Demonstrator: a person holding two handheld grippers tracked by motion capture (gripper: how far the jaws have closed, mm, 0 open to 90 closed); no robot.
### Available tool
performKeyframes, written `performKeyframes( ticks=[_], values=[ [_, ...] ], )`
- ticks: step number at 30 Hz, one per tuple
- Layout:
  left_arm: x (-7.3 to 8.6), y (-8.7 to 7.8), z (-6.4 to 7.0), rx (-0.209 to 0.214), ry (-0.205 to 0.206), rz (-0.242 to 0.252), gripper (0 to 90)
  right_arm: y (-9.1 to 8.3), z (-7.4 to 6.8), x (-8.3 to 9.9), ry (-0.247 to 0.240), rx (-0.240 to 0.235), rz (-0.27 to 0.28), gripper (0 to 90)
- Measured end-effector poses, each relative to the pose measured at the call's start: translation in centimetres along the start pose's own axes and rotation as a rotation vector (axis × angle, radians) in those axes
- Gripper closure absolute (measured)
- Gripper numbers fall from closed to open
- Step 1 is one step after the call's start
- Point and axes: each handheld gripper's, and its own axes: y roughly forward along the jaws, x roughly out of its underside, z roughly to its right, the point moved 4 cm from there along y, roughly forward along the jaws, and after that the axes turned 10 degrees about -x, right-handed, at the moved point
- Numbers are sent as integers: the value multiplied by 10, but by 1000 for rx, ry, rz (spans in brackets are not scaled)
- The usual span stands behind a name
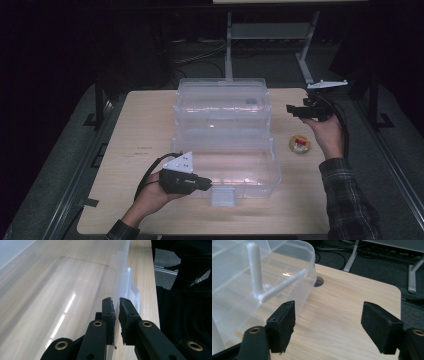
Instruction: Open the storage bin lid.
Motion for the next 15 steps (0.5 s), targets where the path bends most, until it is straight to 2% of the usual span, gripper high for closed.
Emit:
performKeyframes(
  ticks=[6, 15],
  values=[
    [0, 0, 0, 0, -4, -8, 821, -7, 5, 12, 0, 6, -19, 232],
    [1, 0, 1, -5, 17, 1, 822, -12, 11, 33, 7, 9, -49, 202]
  ],
)
